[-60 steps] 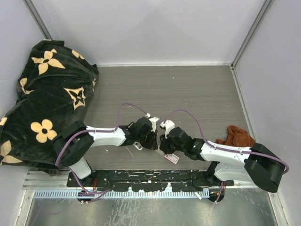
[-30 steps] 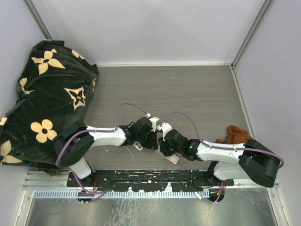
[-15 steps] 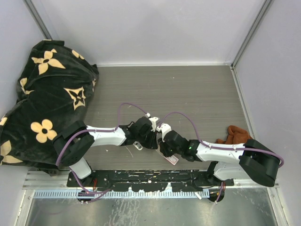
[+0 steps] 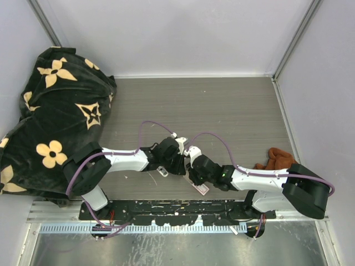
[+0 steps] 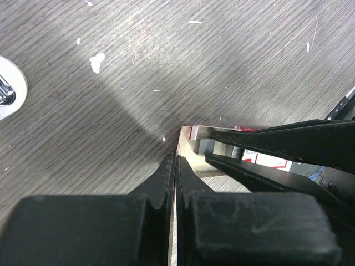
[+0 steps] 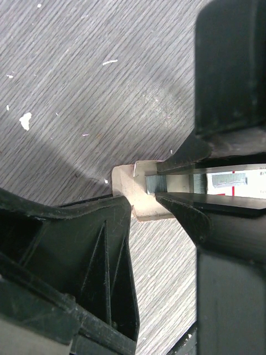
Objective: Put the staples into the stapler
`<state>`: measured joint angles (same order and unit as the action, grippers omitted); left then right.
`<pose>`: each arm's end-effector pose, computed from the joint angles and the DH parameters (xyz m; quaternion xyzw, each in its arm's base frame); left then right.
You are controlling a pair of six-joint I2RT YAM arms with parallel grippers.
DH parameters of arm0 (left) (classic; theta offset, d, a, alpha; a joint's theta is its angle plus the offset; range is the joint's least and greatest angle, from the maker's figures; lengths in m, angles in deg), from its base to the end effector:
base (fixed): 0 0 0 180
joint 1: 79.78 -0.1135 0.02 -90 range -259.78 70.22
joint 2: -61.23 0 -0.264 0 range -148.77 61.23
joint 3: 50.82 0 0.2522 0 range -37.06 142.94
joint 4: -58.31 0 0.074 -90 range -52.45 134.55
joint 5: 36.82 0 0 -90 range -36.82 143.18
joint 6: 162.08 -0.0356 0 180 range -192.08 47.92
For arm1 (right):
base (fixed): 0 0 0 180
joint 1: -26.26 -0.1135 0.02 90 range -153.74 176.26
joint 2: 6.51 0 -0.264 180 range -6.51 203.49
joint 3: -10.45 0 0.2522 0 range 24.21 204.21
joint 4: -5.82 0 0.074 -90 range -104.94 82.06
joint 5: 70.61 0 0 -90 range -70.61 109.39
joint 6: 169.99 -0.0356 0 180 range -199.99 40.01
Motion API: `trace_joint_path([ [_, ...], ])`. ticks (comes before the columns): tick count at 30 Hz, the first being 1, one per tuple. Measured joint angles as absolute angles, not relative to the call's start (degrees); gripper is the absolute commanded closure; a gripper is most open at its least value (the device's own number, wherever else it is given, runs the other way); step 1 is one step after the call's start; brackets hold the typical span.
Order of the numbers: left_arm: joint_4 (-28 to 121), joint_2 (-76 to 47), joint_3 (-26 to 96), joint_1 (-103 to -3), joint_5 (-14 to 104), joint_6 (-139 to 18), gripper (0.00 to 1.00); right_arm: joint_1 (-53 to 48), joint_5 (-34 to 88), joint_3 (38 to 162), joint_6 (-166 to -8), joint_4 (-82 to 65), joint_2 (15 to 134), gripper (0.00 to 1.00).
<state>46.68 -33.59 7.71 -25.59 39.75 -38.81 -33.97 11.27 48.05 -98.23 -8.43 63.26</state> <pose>0.1795 -0.2629 0.1467 0.2096 0.9039 -0.3253 0.1822 0.1124 0.1863 0.1478 -0.3073 0.8741 0.1833 0.3284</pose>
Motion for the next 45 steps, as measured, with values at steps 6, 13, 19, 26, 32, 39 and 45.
trace_joint_path([
  [6, 46.6, -33.6, 7.9, -25.7, 39.9, -38.8, 0.75, -34.0, 11.1, 48.0, -98.4, -8.6, 62.3, 0.82],
  [13, 45.5, -31.0, 9.5, -27.1, 40.4, -39.2, 0.51, -34.0, 11.1, 48.1, -98.5, -9.5, 57.4, 0.82],
  [19, 42.8, -23.9, 9.9, -29.9, 41.9, -39.9, 0.39, -33.0, 11.1, 49.0, -98.5, -11.9, 54.2, 0.82],
  [26, 39.4, -19.3, 9.7, -36.1, 44.4, -37.4, 0.30, -32.2, 11.1, 50.7, -98.5, -13.4, 53.7, 0.82],
  [32, 37.6, -19.1, 8.4, -38.8, 45.9, -35.2, 0.29, -32.2, 11.1, 51.1, -98.5, -13.6, 53.9, 0.82],
  [39, 36.5, -19.1, 8.0, -40.2, 46.1, -34.3, 0.29, -32.1, 11.0, 51.1, -98.5, -13.7, 53.9, 0.82],
  [45, 36.5, -19.1, 8.0, -40.5, 46.2, -34.2, 0.29, -32.1, 10.9, 51.1, -98.6, -13.7, 54.1, 0.82],
])
